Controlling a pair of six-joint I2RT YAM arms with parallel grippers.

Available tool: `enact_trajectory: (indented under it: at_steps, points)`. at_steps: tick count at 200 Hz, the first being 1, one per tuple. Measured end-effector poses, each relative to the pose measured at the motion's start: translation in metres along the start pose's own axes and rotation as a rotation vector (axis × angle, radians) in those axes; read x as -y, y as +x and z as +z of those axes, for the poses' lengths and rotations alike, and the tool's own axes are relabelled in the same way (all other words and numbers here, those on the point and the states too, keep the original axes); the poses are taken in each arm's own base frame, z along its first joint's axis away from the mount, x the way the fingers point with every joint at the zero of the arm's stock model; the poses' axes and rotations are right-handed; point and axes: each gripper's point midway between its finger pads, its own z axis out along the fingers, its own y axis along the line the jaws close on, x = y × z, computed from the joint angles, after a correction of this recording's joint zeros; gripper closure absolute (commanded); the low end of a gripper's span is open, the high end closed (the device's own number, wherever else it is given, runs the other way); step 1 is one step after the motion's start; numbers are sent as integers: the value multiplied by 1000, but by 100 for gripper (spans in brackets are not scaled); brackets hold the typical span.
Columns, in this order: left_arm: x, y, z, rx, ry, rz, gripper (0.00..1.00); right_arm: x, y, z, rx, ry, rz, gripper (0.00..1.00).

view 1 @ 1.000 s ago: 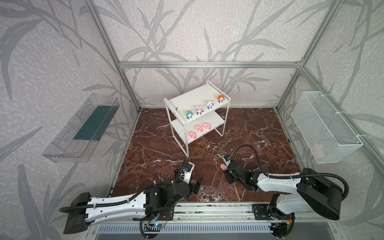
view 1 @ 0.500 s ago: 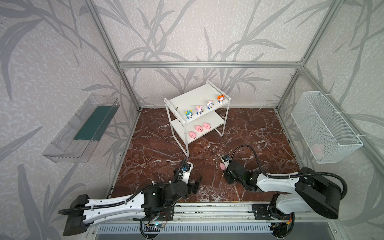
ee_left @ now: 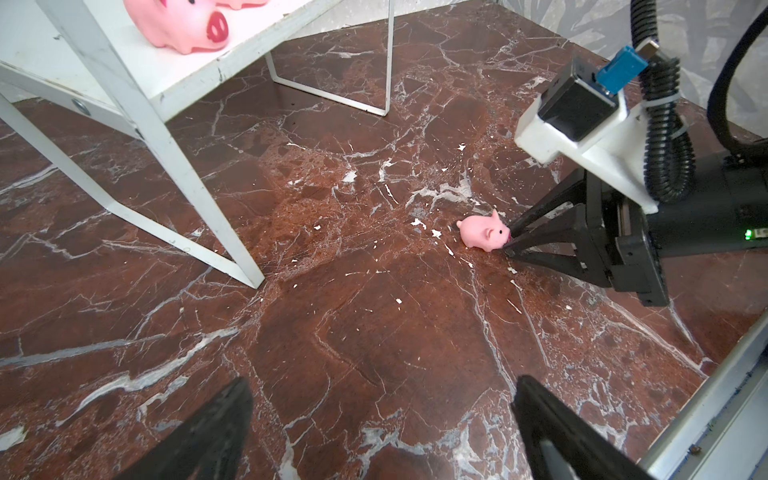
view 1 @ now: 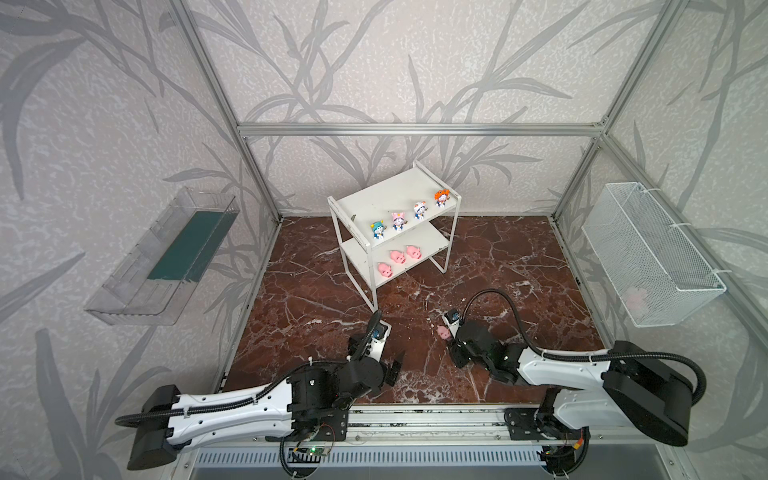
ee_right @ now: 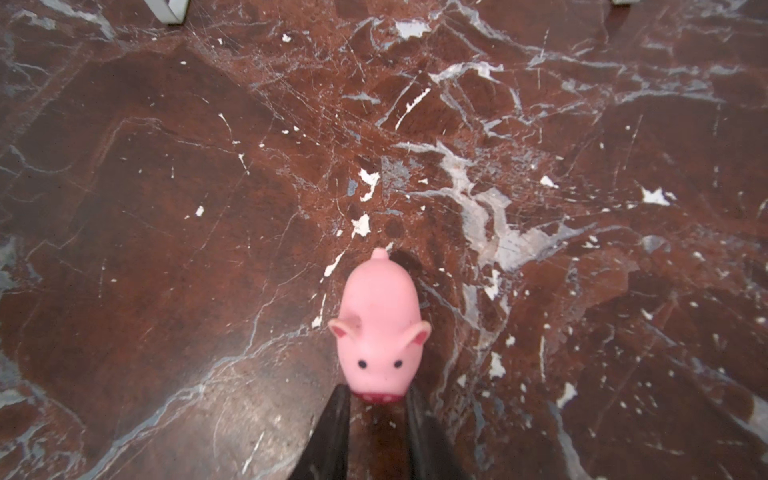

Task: Place and organize the plastic toys onto the shelf
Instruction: 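Lift the pink pig off the floor with the right gripper, then carry the pink pig with the right gripper to the shelf's lower tier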

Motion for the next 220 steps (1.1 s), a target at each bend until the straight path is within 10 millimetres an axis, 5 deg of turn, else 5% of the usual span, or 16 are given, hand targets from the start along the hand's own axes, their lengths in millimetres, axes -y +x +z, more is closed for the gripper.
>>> enact_trajectory:
  at_steps: [35, 100, 152, 220]
  points:
    - [-1, 0, 1, -2, -3, 4, 1, 3, 4, 2, -16, 3, -1, 63]
    - [0, 0, 1, -6, -1, 14, 1, 3, 5, 14, -35, 6, 4, 61]
    - [0, -3, -2, -21, 3, 21, 1, 3, 1, 18, -17, 0, 10, 73]
    - [-1, -21, -17, -52, 1, 48, 1, -1, -17, 7, 23, -31, -12, 76]
